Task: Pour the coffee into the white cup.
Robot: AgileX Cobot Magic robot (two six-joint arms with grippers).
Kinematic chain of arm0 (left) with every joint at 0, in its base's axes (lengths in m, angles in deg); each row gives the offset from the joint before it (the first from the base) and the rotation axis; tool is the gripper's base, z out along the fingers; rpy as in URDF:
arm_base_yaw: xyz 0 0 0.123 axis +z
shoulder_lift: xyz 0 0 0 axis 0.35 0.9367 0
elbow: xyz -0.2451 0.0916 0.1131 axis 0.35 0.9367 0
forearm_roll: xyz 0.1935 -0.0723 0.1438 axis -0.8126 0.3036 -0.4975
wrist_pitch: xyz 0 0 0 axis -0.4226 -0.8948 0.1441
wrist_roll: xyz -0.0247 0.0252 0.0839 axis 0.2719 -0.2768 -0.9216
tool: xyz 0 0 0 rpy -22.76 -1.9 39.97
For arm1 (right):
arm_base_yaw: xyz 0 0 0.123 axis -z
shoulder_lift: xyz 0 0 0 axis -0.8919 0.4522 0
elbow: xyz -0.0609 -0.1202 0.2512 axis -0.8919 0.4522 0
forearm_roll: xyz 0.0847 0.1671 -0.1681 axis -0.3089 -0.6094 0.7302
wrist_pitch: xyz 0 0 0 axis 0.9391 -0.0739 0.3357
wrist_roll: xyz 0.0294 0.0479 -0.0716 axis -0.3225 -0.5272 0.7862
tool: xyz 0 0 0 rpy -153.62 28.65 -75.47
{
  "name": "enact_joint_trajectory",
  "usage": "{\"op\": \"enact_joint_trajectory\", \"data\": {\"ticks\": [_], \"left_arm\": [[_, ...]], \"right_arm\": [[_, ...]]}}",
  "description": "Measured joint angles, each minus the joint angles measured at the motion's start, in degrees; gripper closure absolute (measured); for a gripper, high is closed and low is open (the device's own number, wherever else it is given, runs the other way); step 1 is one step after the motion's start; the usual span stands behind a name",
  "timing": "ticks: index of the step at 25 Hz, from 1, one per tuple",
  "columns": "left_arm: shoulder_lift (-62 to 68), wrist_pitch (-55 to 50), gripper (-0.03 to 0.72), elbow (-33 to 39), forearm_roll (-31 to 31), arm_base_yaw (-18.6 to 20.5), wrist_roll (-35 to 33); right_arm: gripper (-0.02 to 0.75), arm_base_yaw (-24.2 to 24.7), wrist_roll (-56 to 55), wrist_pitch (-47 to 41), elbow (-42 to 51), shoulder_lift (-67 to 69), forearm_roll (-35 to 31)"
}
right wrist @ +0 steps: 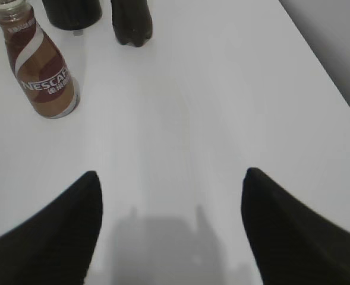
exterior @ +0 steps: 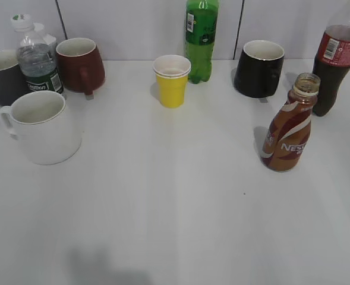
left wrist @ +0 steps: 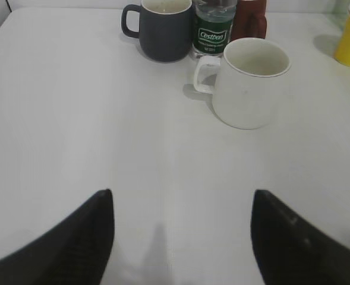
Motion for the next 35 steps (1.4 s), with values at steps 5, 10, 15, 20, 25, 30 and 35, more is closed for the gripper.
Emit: {"op": "enact_joint_trajectory", "data": {"ticks": [5,10,15,20,25,30,35], "left_arm": [[0.00,0.00,0.146,0.00,0.00,0.00,0.00],[0.00,0.00,0.148,0.00,0.00,0.00,0.00],[0.00,0.93,0.148,-0.57,-0.24,0.00,0.00],[1.82,11.63,0.154,-1.58,-1.07,0.00,-0.01],[11.24,23.37,0.185,-0.95,-4.63,0.00,-0.13],[21.26,45.32,0.207,5.04,-6.48,0.00,-0.17],[32.61,68.89,0.211,13.25,-7.39,0.00,-0.17]], "right_arm": [[0.168,0.00,0.00,-0.06,0.00,0.00,0.00],[0.168,0.00,0.00,-0.01,0.00,0.00,0.00],[0.168,0.00,0.00,-0.01,0.00,0.00,0.00],[0.168,0.00,0.00,-0.01,0.00,0.00,0.00],[0.168,0.00,0.00,-0.01,0.00,0.00,0.00],[0.168,0.00,0.00,-0.01,0.00,0.00,0.00],[0.168,0.00,0.00,-0.01,0.00,0.00,0.00]]}}
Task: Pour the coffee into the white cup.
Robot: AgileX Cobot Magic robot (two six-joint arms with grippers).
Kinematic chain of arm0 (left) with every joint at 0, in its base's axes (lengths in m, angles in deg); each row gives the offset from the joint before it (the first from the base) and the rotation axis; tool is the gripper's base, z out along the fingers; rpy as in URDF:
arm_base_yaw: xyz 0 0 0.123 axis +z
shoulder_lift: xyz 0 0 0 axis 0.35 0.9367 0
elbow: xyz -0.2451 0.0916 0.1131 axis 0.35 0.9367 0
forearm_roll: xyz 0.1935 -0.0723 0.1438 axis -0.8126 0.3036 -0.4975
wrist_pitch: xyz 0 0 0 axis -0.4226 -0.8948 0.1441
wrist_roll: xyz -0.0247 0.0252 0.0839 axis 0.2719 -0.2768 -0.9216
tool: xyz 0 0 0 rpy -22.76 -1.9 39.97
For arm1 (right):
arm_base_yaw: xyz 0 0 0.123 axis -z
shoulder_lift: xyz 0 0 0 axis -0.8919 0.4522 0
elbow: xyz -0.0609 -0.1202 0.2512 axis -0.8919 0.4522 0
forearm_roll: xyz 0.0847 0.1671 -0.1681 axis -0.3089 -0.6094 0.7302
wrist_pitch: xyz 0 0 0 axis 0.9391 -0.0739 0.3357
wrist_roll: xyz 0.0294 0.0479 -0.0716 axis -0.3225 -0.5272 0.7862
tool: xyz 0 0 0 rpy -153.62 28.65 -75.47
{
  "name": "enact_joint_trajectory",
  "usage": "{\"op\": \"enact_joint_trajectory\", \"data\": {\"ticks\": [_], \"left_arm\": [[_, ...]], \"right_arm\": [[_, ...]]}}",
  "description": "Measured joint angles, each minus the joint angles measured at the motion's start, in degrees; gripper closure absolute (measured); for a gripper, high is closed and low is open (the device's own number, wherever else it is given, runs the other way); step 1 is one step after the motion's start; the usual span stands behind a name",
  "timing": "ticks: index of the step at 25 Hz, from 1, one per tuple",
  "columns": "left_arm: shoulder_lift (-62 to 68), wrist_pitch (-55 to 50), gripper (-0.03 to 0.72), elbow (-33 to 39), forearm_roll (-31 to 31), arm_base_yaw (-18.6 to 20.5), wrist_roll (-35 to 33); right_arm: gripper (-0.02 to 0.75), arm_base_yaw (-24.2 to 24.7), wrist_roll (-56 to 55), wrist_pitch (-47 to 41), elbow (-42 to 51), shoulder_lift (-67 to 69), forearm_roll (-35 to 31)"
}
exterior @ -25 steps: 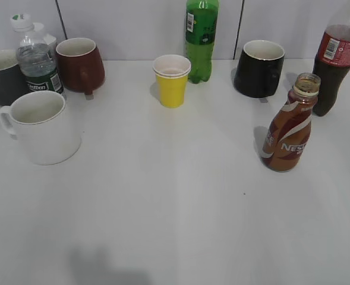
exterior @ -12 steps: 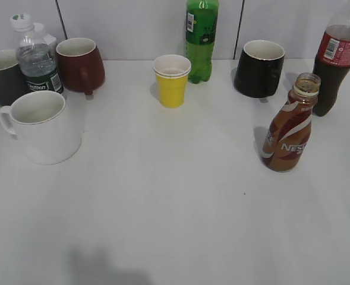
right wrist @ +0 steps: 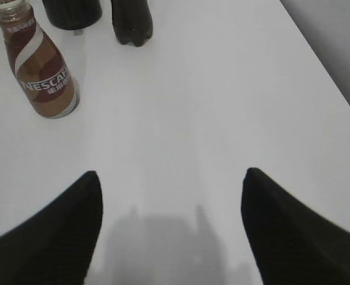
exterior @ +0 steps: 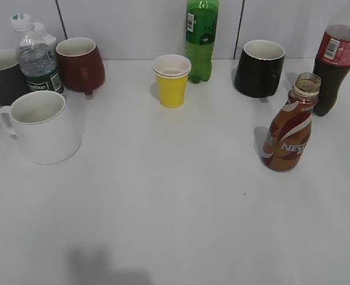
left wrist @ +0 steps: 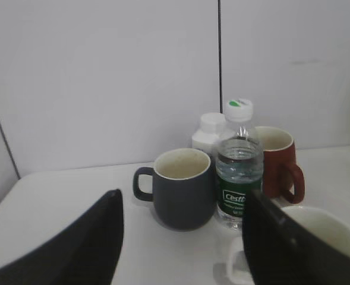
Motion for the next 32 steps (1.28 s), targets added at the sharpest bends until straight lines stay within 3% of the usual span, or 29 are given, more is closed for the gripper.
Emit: {"op": "enact_joint_trajectory", "data": {"ticks": [7,13,26,32], "left_arm": [[20.54,25.89,0.211,5.25,2.24,0.00,0.00],[36.19,38.93,0.211,5.25,2.41,0.00,0.00],[62.49,58.67,0.211,5.25,-1.68,0.00,4.66],[68.39,60.65,0.211,4.46,-3.14,0.18,4.77]], "right_arm": [[0.168,0.00,0.00,0.00,0.00,0.00,0.00],[0.168,0.00,0.00,0.00,0.00,0.00,-0.05],[0.168,0.00,0.00,0.00,0.00,0.00,-0.05],[0.168,0.00,0.00,0.00,0.00,0.00,-0.05]]}}
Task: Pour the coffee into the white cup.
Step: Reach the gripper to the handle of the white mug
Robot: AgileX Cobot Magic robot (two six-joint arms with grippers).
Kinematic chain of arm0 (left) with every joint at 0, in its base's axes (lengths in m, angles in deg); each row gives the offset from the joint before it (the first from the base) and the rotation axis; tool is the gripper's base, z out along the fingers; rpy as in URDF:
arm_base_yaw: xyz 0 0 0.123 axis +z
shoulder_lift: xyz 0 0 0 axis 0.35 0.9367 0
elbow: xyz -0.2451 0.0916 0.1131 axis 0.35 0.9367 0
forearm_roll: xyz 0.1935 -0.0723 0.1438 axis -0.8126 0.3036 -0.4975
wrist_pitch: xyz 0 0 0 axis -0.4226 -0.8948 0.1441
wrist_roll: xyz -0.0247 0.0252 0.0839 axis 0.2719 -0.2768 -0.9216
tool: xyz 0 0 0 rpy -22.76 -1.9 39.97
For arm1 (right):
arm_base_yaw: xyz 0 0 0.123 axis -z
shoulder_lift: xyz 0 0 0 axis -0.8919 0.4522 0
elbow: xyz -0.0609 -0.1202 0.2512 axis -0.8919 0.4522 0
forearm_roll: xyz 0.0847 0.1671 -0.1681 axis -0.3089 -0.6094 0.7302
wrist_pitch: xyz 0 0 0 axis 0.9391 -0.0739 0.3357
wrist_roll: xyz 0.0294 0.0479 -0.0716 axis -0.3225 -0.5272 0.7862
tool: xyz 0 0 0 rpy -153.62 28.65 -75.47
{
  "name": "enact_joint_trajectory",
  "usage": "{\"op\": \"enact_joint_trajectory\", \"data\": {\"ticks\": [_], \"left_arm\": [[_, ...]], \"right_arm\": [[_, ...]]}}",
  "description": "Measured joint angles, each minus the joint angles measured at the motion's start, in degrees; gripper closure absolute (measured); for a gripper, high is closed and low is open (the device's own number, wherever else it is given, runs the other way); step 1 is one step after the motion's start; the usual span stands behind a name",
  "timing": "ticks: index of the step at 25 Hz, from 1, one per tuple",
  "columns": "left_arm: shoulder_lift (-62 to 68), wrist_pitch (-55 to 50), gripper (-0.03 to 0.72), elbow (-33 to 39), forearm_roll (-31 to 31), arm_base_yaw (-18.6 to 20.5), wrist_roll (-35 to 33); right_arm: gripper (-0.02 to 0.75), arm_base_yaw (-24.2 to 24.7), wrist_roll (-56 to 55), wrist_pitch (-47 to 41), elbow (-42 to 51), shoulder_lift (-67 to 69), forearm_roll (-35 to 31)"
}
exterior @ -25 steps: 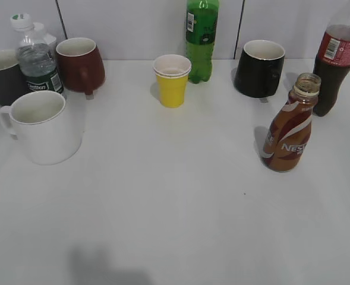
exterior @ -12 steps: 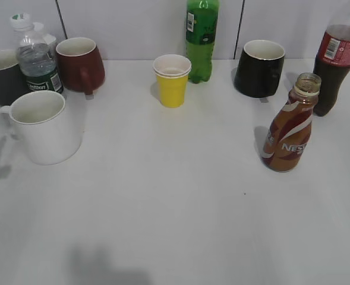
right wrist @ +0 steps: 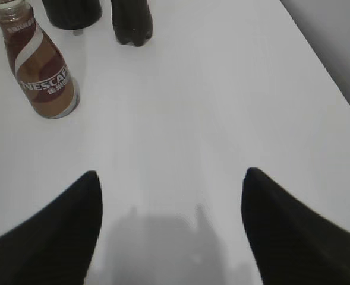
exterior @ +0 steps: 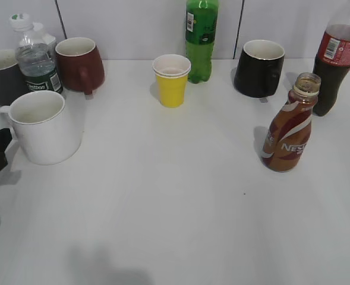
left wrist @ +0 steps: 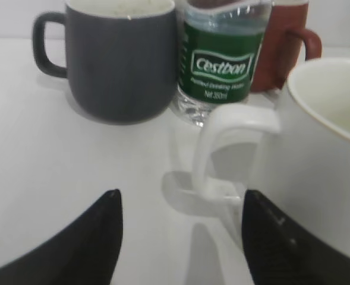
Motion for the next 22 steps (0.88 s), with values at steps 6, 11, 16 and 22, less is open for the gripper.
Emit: {"op": "enact_joint_trajectory", "data": {"ticks": [6,11,16,22], "left_arm": [[1.33,-0.10,0.211,-4.54,-3.57,2.40,0.02],[1.33,-2.32,0.211,-6.92,-10.60,6.30,0.07],[1.37,-5.79,0.211,-9.27,-15.84,7.94,0.26],[2.12,-9.65,0.211,-12.32,-19.86,7.94,1.47]], "right_arm": [[0.168,0.00,0.00,0.00,0.00,0.00,0.00],[0.168,0.00,0.00,0.00,0.00,0.00,0.00],[0.168,0.00,0.00,0.00,0.00,0.00,0.00],[0.168,0.00,0.00,0.00,0.00,0.00,0.00]]}}
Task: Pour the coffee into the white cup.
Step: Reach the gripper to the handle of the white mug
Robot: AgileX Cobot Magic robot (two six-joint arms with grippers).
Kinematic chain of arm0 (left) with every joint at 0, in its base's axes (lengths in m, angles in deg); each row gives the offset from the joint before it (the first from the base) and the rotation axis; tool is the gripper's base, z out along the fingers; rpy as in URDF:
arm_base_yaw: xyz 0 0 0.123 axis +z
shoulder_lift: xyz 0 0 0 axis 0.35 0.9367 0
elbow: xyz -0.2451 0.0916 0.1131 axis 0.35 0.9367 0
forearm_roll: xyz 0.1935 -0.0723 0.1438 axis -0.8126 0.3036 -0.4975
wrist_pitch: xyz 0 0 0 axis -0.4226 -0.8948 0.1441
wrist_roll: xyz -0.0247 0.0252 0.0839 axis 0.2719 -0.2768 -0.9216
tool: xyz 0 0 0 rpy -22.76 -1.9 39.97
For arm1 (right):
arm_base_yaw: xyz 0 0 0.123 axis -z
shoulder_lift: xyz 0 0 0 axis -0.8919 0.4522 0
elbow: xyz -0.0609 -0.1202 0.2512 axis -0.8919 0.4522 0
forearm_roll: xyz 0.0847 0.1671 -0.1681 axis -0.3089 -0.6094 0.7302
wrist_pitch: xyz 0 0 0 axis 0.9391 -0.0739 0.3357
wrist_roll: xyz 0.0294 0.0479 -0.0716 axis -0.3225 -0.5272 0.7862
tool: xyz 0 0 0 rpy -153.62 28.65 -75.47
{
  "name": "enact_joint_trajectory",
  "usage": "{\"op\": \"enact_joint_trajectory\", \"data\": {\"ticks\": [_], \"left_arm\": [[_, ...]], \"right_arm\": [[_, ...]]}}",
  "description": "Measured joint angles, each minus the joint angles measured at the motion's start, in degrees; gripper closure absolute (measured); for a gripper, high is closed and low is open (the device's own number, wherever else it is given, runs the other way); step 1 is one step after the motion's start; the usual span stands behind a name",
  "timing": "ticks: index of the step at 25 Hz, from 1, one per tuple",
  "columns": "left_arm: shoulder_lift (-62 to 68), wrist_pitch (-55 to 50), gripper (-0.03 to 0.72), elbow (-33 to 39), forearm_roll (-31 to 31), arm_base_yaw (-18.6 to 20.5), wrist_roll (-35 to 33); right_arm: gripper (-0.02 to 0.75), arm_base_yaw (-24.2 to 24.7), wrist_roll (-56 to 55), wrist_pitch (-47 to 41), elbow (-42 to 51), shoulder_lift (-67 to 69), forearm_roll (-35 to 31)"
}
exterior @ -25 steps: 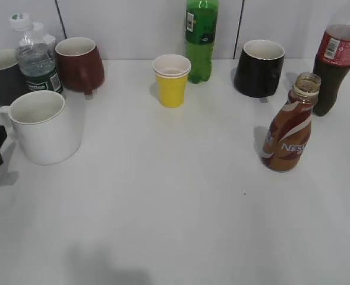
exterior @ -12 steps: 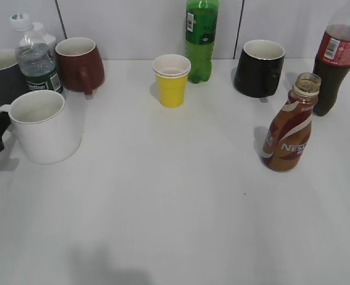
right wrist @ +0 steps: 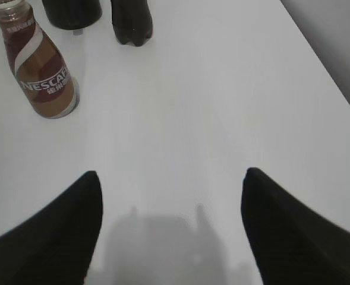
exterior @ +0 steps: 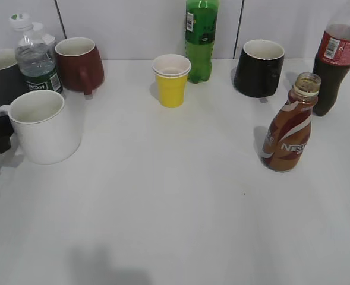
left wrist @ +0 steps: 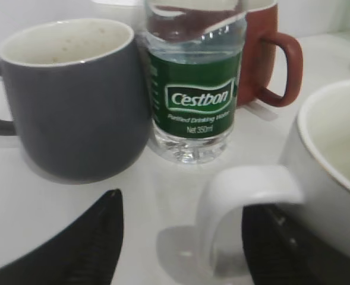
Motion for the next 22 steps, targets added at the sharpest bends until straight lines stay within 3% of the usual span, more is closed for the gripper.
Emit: {"op": "enact_joint_trajectory", "data": {"ticks": [4,12,19,22], "left_arm": [[1.20,-0.63,0.250,-1.48,-0.31,0.00,0.40],[6.89,5.15,0.421,-4.75,-0.77,0.00,0.50],[10.02,9.16,0.457,-6.48,-5.10,0.06,0.50],[10.07,9.78,0.519,-6.48,-7.00,0.06,0.83]], "right_arm": [[0.168,0.00,0.00,0.00,0.00,0.00,0.00],[0.168,0.00,0.00,0.00,0.00,0.00,0.00],[0.168,0.00,0.00,0.00,0.00,0.00,0.00],[0.168,0.00,0.00,0.00,0.00,0.00,0.00]]}}
